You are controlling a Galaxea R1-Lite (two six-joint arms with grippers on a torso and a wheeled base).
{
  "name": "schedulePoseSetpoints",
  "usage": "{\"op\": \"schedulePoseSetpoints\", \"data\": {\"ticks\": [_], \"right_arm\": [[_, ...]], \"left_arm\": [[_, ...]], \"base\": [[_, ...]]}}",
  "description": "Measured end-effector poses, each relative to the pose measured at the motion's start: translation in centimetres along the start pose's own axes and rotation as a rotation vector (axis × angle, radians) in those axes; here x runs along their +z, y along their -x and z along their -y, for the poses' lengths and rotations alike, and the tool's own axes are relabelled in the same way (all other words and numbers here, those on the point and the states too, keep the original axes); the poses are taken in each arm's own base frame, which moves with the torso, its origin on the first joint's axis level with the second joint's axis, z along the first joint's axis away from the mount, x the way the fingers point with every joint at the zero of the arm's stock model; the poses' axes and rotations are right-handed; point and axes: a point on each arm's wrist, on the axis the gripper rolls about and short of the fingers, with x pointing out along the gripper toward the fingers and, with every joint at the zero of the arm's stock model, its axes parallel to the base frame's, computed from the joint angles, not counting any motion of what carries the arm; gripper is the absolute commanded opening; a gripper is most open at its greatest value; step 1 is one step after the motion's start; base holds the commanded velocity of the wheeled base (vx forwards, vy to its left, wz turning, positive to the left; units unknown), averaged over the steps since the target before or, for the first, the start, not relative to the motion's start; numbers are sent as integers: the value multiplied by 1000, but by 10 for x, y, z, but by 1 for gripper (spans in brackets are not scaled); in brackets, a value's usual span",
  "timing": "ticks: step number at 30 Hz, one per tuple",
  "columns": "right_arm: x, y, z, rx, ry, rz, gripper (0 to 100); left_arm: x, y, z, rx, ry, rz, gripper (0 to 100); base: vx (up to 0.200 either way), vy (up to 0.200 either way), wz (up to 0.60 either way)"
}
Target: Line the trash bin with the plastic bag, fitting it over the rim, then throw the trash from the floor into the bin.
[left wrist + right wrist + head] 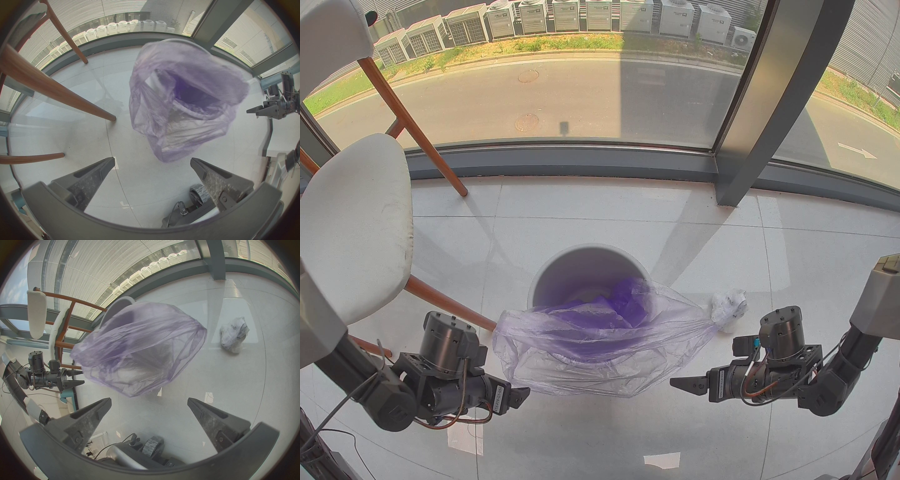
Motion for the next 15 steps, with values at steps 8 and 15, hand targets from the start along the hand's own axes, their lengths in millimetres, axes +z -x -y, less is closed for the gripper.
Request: {"op": "schedulePoseSetpoints", "data": {"ticks": [8,15], "right_arm": [[0,14,-18,74,-71,26,100],[5,9,-38,148,-150,84,100]], "left_arm": [[-1,35,2,-112,4,75,100],[-6,57,10,-197,188,27,100]], "base": [[0,0,0],[0,0,0]]}}
